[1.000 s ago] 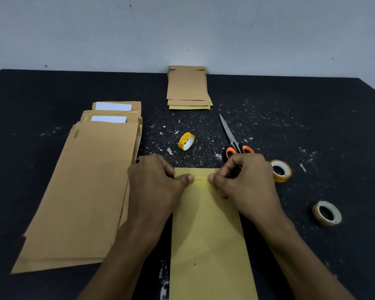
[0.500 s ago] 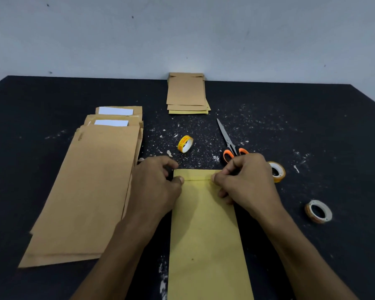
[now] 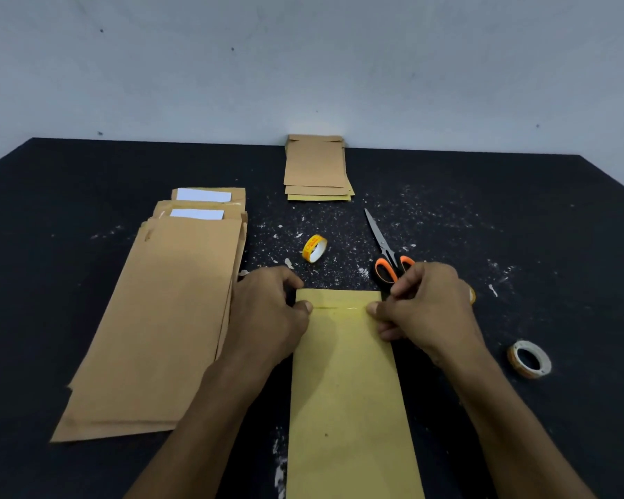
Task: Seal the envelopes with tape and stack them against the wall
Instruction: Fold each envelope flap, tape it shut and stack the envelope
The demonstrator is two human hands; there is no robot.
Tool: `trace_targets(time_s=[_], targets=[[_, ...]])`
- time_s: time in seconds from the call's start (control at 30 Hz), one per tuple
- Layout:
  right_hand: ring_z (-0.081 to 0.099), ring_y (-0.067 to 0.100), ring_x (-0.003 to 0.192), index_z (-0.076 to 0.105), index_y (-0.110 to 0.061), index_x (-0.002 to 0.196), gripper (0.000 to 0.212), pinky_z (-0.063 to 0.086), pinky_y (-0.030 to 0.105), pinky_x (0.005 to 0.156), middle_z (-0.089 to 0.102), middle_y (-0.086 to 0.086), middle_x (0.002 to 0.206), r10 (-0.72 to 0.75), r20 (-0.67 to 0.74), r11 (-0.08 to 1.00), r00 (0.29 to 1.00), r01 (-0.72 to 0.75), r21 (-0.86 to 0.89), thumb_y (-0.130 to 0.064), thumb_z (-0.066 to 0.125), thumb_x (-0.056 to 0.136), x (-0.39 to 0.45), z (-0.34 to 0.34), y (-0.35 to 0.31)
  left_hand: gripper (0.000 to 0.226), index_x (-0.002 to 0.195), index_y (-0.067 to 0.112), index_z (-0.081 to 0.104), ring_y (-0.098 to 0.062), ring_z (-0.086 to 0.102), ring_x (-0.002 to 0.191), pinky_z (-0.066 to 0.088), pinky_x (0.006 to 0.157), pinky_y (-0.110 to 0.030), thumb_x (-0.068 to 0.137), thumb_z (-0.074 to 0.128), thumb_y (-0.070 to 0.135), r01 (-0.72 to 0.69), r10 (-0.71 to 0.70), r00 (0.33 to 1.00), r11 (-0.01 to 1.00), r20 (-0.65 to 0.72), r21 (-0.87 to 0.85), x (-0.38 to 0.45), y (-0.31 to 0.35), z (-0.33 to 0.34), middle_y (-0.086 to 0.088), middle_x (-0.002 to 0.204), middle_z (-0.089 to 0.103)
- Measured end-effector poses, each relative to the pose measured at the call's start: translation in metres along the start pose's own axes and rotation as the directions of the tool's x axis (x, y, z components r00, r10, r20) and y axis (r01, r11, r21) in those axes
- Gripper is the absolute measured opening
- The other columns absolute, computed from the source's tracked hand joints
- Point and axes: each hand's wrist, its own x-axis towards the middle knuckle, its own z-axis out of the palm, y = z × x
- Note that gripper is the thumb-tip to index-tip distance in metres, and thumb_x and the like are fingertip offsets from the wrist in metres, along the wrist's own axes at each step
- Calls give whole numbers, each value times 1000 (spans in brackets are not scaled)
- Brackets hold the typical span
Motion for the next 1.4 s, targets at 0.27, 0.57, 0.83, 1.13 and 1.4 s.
trace_targets(time_s=[0.27,0.57,0.83,1.13,1.4], targets=[[68,29,49,59,2,85,19,59,38,49,67,15,54,-26,-16,997,1000,27,70,16,69,78,4,0,8,20,81,17,60,-15,59,58,50,52,-29,80,77,6,19,-8,994,994,109,-106,3,-4,-13,0,65,63],[67,4,59,73,-1,103,16,43,10,46,77,9,90,-74,519,975,852,-47,216,2,67,89,-28,-27,-9,18,101,3,59,-11,47,45,40,40,-23,88,68,-3,66,-37,997,812,62,-580,23,13,-57,-9,59,56],[67,15,74,73,-10,109,19,40,22,50,78,5,97,-187,427,961,885,76,265,-7,65,92,11,-23,-32,21,107,7,65,-11,54,50,42,43,-22,88,71,12,-5,15,1000,796,12,-605,64,43,-66,-1,63,67],[75,25,81,72,-2,94,11,61,38,70,77,12,86,-101,214,973,972,51,227,0,76,84,117,11,-68,7,82,14,72,-6,69,69,56,61,-25,89,72,11,43,-30,998,954,47,-296,146,37,-26,0,79,73],[68,20,83,67,-14,90,14,60,38,73,69,5,92,-133,42,980,990,138,-145,-19,76,81,205,51,-88,24,99,-8,69,-28,70,86,59,75,-44,84,73,10,103,-103,995,993,3,-61,249,36,-2,-18,96,71]])
